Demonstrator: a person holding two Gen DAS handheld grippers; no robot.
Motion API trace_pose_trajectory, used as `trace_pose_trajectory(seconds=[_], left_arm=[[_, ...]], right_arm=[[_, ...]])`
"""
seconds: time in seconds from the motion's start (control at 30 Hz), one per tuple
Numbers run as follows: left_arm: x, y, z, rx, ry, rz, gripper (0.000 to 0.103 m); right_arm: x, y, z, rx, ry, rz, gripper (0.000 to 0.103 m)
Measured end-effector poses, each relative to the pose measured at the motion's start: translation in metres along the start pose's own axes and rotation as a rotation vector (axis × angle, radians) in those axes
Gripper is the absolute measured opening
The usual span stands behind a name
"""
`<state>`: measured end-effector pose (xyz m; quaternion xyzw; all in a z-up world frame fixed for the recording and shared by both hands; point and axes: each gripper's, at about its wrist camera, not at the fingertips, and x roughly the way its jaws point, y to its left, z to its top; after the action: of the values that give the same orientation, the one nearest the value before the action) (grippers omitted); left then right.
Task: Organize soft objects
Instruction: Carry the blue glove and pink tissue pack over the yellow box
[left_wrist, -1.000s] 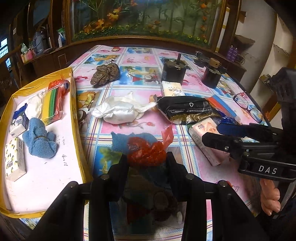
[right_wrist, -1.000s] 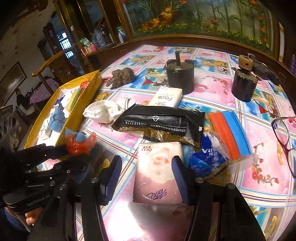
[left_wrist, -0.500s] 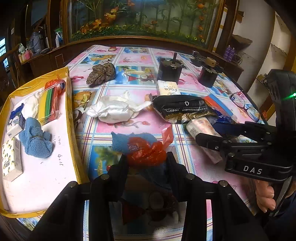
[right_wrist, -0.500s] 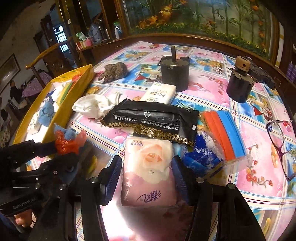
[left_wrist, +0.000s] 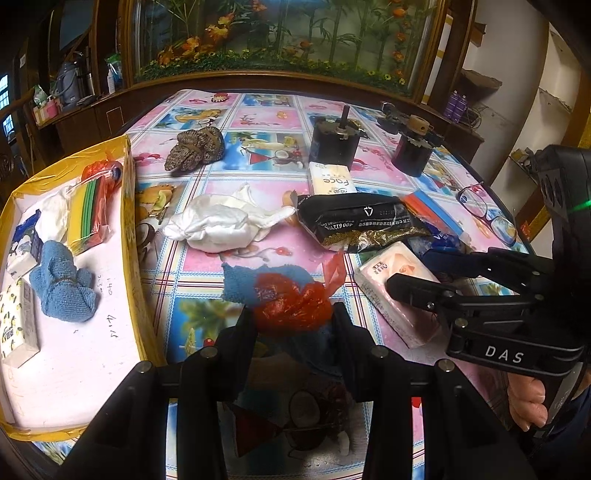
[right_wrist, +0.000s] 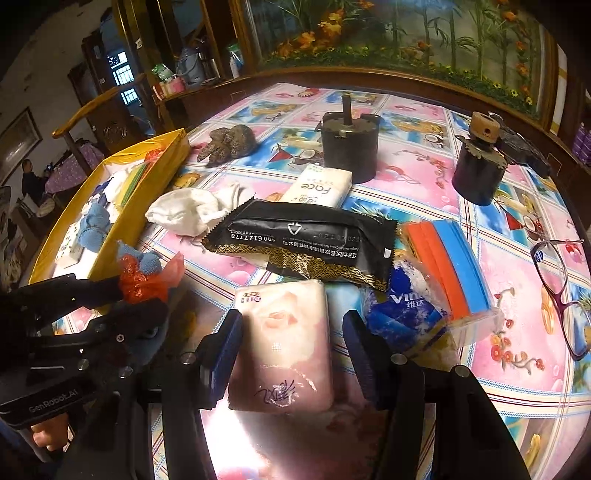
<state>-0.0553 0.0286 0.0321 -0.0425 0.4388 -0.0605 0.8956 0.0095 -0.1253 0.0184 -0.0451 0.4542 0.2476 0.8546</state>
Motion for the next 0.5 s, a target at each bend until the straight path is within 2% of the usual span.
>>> trace_pose_trajectory(seconds=[0.13,0.37,0.5], left_arm=[[0.002,0.002,0.000,-0.003,0.002,-0.005,0.039],[0.000,0.008,-0.003,-0.015,-0.003,-0.002,0.039],[-0.001,0.008,-0.007,-0.012,0.006,-0.002,0.039]], right_arm=[[-0.004,0.009,-0.001,-0.038,-0.013,0.049,0.060],[0.000,0.007,-0.001,-0.030,0.004,-0.002,0.060],[0.005,0.018,-0.005,-0.086,0.029,-0.024,0.060]])
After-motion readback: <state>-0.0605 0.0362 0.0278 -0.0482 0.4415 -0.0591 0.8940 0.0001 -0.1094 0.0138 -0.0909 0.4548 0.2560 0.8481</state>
